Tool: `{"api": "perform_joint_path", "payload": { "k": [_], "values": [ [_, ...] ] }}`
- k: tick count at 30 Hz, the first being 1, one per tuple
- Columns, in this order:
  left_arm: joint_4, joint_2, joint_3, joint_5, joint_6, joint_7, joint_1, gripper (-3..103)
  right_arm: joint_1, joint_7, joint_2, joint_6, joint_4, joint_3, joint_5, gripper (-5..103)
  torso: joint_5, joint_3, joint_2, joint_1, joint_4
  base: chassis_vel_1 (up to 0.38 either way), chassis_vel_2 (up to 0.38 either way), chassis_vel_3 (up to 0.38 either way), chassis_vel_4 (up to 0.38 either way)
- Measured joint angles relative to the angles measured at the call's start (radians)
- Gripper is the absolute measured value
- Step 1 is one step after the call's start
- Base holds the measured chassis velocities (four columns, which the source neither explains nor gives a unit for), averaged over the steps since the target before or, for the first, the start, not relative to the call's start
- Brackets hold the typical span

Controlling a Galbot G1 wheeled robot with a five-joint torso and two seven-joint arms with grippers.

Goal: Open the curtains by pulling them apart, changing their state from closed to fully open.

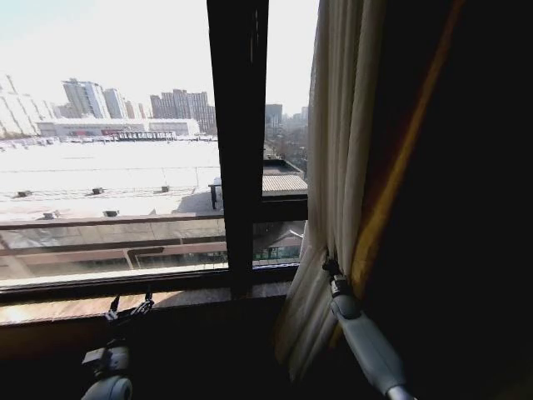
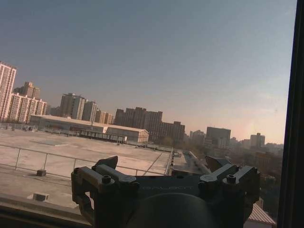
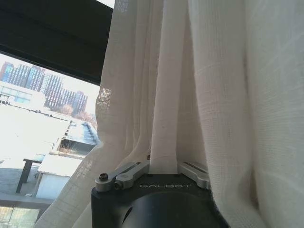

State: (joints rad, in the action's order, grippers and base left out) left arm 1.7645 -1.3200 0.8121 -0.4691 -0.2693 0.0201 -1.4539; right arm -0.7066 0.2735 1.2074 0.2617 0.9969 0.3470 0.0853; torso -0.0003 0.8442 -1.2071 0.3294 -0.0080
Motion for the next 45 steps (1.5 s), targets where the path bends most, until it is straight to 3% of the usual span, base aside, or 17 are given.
{"api": "perform_joint_path", "payload": {
  "k": [10,14,18,19,23,25,28,29,36,45],
  "values": [
    [0.0,0.0,0.0,0.0,0.0,0.0,0.0,100,-0.051,0.004,-0.016,-0.022,0.08,-0.017,0.034,-3,0.0003,0.0,0.0,0.0,-0.0002,0.0,0.0,0.0,0.0],
    [0.0,0.0,0.0,0.0,0.0,0.0,0.0,100,-0.168,-0.067,-0.032,-0.066,0.259,-0.043,0.114,17,-0.0001,0.0,0.0,0.0,-0.0001,0.0,0.0,0.0,0.0],
    [0.0,0.0,0.0,0.0,0.0,0.0,0.0,100,-0.261,-0.124,-0.053,-0.092,0.385,-0.045,0.178,28,0.0,0.0,0.0,0.0,-0.0003,0.0,0.0,0.0,0.0],
    [0.0,0.0,0.0,0.0,0.0,0.0,0.0,100,-0.261,-0.124,-0.053,-0.092,0.385,-0.045,0.178,28,0.0,0.0,0.0,0.0,-0.0003,0.0,0.0,0.0,0.0],
    [0.0,0.0,0.0,0.0,0.0,0.0,0.0,100,-0.35,-0.16,-0.069,-0.106,0.503,-0.03,0.192,50,0.0,0.0,0.0,0.0,-0.0002,0.0,0.0,0.0,0.0],
    [0.0,0.0,0.0,0.0,0.0,0.0,0.0,100,-0.361,-0.161,-0.07,-0.106,0.517,-0.026,0.19,50,-0.0001,0.0,0.0,0.0,-0.0003,0.0,0.0,0.0,0.0],
    [0.0,0.0,0.0,0.0,0.0,0.0,0.0,100,-0.402,-0.161,-0.069,-0.1,0.575,-0.008,0.178,66,-0.0001,0.0,0.0,0.0,-0.0002,0.0,0.0,0.0,0.0],
    [0.0,0.0,0.0,0.0,0.0,0.0,0.0,100,-0.402,-0.161,-0.069,-0.1,0.575,-0.008,0.178,66,-0.0001,0.0,0.0,0.0,-0.0002,0.0,0.0,0.0,0.0],
    [0.0,0.0,0.0,0.0,0.0,0.0,0.0,100,-0.457,-0.161,-0.059,-0.085,0.633,-0.001,0.158,97,0.0,0.0,0.0,0.0,-0.0002,0.0,0.0,0.0,0.0],
    [0.0,0.0,0.0,0.0,0.0,0.0,0.0,100,-0.475,-0.165,-0.065,-0.083,0.655,0.003,0.158,100,0.0,0.0,0.0,0.0,-0.0002,0.0,0.0,0.0,0.0]
  ]
}}
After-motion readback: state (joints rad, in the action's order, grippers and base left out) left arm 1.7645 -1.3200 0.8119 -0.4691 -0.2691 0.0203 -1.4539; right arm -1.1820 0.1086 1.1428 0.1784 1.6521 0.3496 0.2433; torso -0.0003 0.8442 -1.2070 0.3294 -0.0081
